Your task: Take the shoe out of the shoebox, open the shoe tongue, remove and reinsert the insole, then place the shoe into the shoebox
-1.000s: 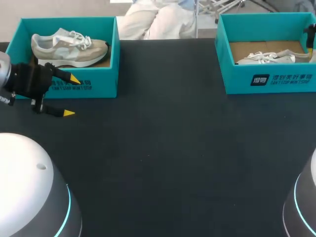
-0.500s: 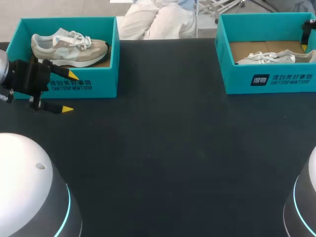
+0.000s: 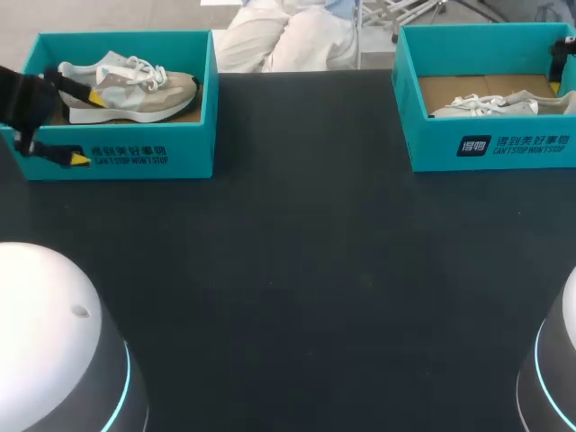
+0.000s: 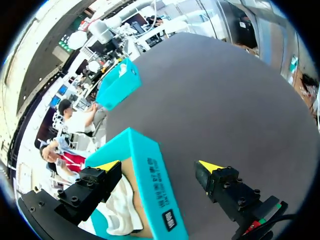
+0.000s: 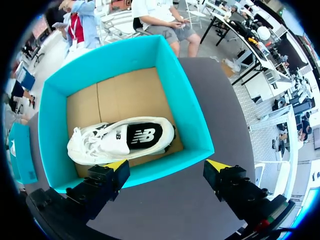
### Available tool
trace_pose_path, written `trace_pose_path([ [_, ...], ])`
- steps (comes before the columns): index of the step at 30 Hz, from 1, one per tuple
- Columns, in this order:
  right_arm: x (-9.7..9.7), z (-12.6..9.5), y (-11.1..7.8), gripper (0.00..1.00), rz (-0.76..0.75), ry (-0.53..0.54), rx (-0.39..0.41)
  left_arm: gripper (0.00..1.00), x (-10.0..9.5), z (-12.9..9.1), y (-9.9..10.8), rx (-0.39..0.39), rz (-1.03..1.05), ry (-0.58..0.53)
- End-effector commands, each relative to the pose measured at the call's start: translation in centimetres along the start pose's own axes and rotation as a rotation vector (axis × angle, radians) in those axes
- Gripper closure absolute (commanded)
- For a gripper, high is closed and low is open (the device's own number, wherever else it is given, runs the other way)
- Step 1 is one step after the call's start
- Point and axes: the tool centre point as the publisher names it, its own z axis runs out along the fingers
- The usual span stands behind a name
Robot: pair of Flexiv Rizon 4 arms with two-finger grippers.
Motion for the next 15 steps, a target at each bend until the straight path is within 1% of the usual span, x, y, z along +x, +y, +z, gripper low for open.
trace_pose_path([
  [1,0.0,0.0,-0.1,0.0,0.001,0.0,-0.003,0.0,-2.2,-0.1,1.4,0.013,0.103,0.149],
  [3,0.0,0.0,-0.1,0.0,0.001,0.0,-0.003,0.0,-2.7,-0.2,2.1,0.02,0.224,0.21],
  [4,0.0,0.0,-0.1,0.0,0.001,0.0,-0.003,0.0,-2.9,-0.2,2.5,-0.011,0.298,0.257],
  [6,0.0,0.0,-0.1,0.0,0.001,0.0,-0.003,0.0,-2.8,-0.5,3.1,-0.029,0.476,0.343],
  [8,0.0,0.0,-0.1,0.0,0.001,0.0,-0.003,0.0,-2.3,-1.3,3.3,-0.061,0.68,0.432],
  [15,0.0,0.0,-0.1,0.0,0.001,0.0,-0.003,0.0,-2.3,-1.3,3.3,-0.061,0.68,0.432],
])
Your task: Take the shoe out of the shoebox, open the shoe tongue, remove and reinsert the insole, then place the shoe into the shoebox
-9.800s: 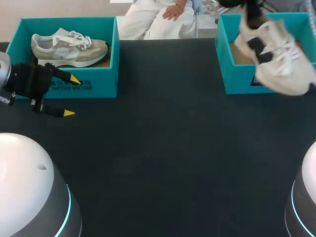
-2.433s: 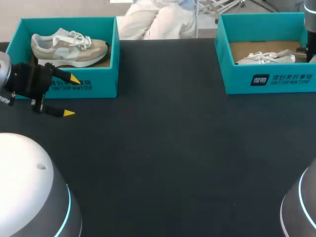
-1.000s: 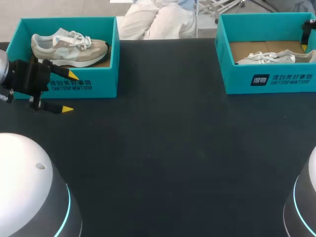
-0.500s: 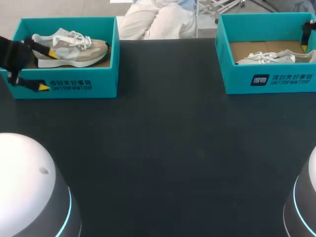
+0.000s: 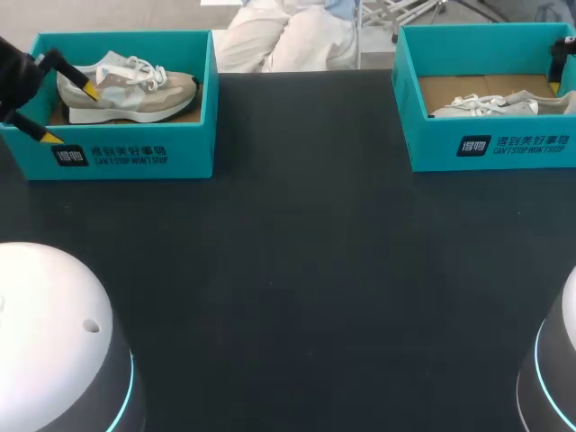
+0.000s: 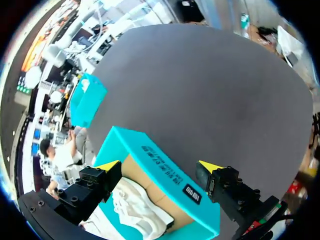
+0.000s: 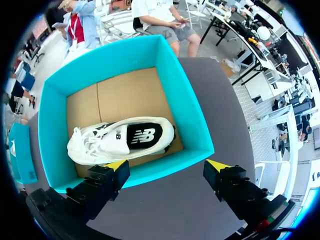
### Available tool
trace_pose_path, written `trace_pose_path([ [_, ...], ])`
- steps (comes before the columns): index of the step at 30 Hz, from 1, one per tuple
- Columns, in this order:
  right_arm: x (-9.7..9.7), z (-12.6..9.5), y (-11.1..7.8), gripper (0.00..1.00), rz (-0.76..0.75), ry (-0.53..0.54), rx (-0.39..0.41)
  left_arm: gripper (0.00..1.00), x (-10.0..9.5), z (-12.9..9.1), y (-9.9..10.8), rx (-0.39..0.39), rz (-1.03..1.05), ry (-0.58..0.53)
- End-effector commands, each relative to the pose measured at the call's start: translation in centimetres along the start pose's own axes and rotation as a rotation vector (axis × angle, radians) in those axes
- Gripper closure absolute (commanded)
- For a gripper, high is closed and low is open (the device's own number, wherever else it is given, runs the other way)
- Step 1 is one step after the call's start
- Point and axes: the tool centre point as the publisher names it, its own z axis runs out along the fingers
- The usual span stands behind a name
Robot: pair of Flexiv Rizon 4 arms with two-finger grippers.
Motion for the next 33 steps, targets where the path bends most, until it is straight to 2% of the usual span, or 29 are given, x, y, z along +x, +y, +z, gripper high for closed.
trace_pose_path([
  [1,0.0,0.0,-0.1,0.0,0.001,0.0,-0.003,0.0,-0.4,-0.2,0.1,-0.032,0.249,0.216],
  [12,0.0,0.0,-0.1,0.0,0.001,0.0,-0.003,0.0,-0.4,-0.2,0.1,-0.032,0.249,0.216],
  [13,0.0,0.0,-0.1,0.0,0.001,0.0,-0.003,0.0,-0.4,-0.1,0.6,-0.013,0.314,0.221],
  [19,0.0,0.0,-0.1,0.0,0.001,0.0,-0.003,0.0,-1.6,-0.5,6.7,-0.1,0.352,0.216],
  [21,0.0,0.0,-0.1,0.0,0.001,0.0,-0.003,0.0,-2.0,-1.0,8.8,-0.084,0.389,0.247],
  [22,0.0,0.0,-0.1,0.0,0.001,0.0,-0.003,0.0,-2.2,-1.1,9.8,-0.118,0.395,0.242],
  [25,0.0,0.0,-0.1,0.0,0.001,0.0,-0.003,0.0,-2.8,-1.3,13.0,-0.127,0.436,0.266],
  [26,0.0,0.0,-0.1,0.0,0.001,0.0,-0.003,0.0,-2.9,-1.3,13.8,-0.109,0.472,0.284],
  [29,0.0,0.0,-0.1,0.0,0.001,0.0,-0.003,0.0,-3.1,-1.0,16.7,-0.157,0.56,0.292],
  [31,0.0,0.0,-0.1,0.0,0.001,0.0,-0.003,0.0,-3.0,-0.9,17.8,-0.182,0.605,0.324],
  [33,0.0,0.0,-0.1,0.0,0.001,0.0,-0.003,0.0,-3.2,-0.7,19.1,-0.164,0.641,0.324],
])
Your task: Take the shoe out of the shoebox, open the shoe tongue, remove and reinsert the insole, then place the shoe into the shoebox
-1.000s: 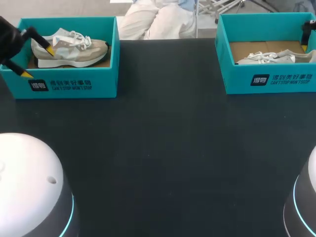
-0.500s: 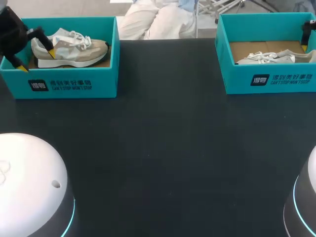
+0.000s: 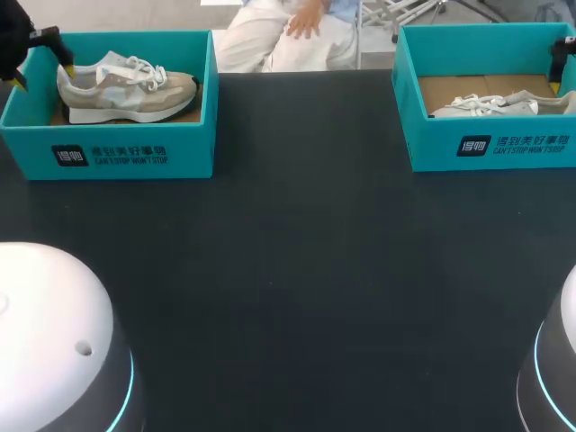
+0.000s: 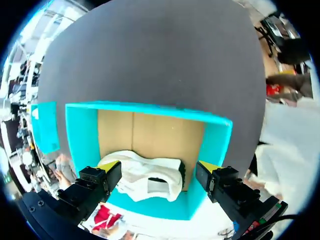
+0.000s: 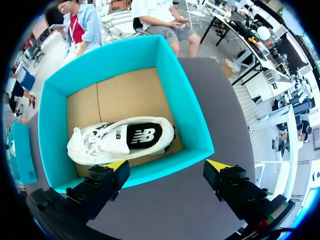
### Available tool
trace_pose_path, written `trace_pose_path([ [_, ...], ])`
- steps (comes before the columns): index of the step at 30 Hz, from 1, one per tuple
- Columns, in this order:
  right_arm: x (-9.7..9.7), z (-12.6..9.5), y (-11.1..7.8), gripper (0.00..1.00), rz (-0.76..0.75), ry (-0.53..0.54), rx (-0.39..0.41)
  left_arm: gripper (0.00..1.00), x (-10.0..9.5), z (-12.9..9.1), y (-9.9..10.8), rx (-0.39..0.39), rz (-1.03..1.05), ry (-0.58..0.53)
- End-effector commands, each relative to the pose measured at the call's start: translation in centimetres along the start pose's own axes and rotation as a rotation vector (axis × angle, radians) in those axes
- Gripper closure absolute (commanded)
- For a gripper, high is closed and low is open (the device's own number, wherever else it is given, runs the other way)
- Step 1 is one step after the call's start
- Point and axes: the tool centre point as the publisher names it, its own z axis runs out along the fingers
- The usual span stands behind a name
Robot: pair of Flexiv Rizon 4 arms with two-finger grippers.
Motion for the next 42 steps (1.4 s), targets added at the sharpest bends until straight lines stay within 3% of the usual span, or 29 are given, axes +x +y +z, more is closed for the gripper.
trace_pose_path([
  [1,0.0,0.0,-0.1,0.0,0.001,0.0,-0.003,0.0,0.7,1.5,4.7,0.02,0.065,0.006],
  [5,0.0,0.0,-0.1,0.0,0.001,0.0,-0.003,0.0,1.1,2.6,6.7,0.035,0.096,0.037],
  [23,0.0,0.0,-0.1,0.0,0.001,0.0,-0.003,0.0,1.0,3.0,6.9,0.038,0.111,0.04],
  [33,0.0,0.0,-0.1,0.0,0.001,0.0,-0.003,0.0,1.0,5.6,11.1,0.006,0.133,0.08],
  [39,0.0,0.0,-0.1,0.0,0.001,0.0,-0.003,0.0,1.1,6.7,12.0,0.015,0.14,0.086],
  [40,0.0,0.0,-0.1,0.0,0.001,0.0,-0.003,0.09,1.1,7.0,12.1,0.023,0.149,0.089],
  [42,0.0,0.0,-0.1,0.0,0.001,0.0,-0.003,0.45,1.2,7.2,12.0,0.009,0.146,0.104],
])
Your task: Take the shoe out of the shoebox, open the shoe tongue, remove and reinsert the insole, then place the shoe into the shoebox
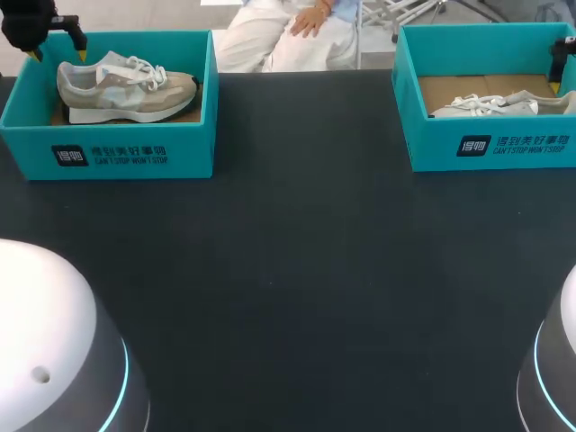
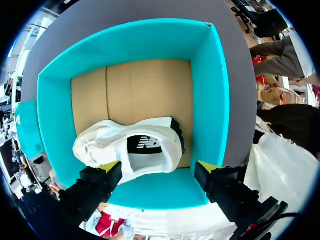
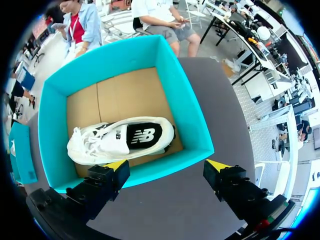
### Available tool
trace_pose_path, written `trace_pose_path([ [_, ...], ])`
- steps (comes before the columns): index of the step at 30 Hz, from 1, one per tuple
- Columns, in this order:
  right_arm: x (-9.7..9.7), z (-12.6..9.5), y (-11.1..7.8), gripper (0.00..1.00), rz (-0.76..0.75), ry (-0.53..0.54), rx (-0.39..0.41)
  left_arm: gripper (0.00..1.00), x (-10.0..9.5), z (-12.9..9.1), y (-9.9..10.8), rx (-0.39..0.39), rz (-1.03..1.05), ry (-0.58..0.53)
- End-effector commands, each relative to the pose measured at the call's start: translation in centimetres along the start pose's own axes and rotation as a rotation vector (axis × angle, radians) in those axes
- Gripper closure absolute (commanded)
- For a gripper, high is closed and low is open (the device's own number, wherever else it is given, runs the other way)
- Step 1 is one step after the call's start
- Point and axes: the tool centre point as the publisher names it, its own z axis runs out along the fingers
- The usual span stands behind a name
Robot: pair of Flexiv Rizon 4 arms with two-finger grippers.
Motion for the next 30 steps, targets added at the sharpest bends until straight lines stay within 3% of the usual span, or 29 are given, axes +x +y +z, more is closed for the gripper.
trace_pose_path([
  [1,0.0,0.0,-0.1,0.0,0.001,0.0,-0.003,0.48,0.4,0.9,0.8,0.016,0.002,0.008],
  [21,0.0,0.0,-0.1,0.0,0.001,0.0,-0.003,0.53,2.0,3.9,0.5,0.068,-0.01,0.04],
  [30,0.0,0.0,-0.1,0.0,0.001,0.0,-0.003,0.5,2.2,5.7,0.7,0.068,-0.005,0.072],
])
